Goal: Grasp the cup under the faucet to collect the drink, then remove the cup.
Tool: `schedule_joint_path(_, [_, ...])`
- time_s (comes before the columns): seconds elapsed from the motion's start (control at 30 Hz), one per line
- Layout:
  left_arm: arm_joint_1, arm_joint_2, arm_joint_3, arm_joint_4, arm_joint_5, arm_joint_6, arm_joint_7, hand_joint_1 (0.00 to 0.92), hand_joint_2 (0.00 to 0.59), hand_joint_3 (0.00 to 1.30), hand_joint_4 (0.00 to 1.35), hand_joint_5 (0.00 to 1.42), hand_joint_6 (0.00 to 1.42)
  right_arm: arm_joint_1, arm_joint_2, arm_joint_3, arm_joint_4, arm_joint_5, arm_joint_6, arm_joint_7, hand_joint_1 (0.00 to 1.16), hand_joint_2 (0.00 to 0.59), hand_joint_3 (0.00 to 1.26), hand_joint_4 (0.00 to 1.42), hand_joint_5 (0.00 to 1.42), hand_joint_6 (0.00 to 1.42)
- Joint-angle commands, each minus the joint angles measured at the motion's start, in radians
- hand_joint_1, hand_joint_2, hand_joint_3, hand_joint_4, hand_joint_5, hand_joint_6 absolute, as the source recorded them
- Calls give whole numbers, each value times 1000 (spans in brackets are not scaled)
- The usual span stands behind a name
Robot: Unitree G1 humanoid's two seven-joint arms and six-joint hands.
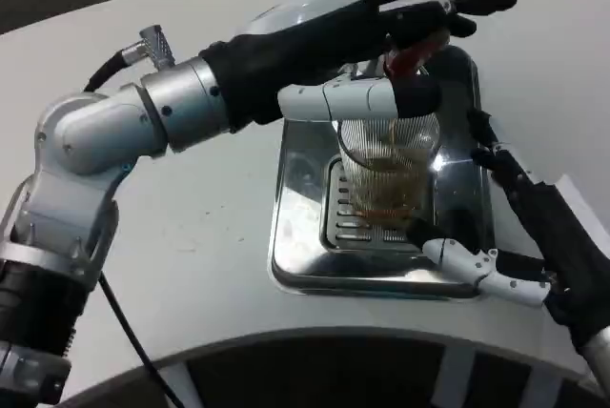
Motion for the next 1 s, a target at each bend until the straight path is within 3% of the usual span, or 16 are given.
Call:
schedule_joint_path(0.03, [41,12,-32,-1,33,-4,-34,0,13,95,2,84,90,-21,4,7,45,21,-52,-16,700,219,0,0,50,0])
schedule_joint_path(0.6, [37,22,-26,-3,31,-9,-33,0,15,109,16,96,90,-157,1,21,235,55,-137,-18,768,194,0,0,50,0])
schedule_joint_path(1.0, [32,26,-28,7,31,-14,-39,0,19,111,23,105,90,-220,1,28,311,60,-135,-17,780,189,0,0,50,0])
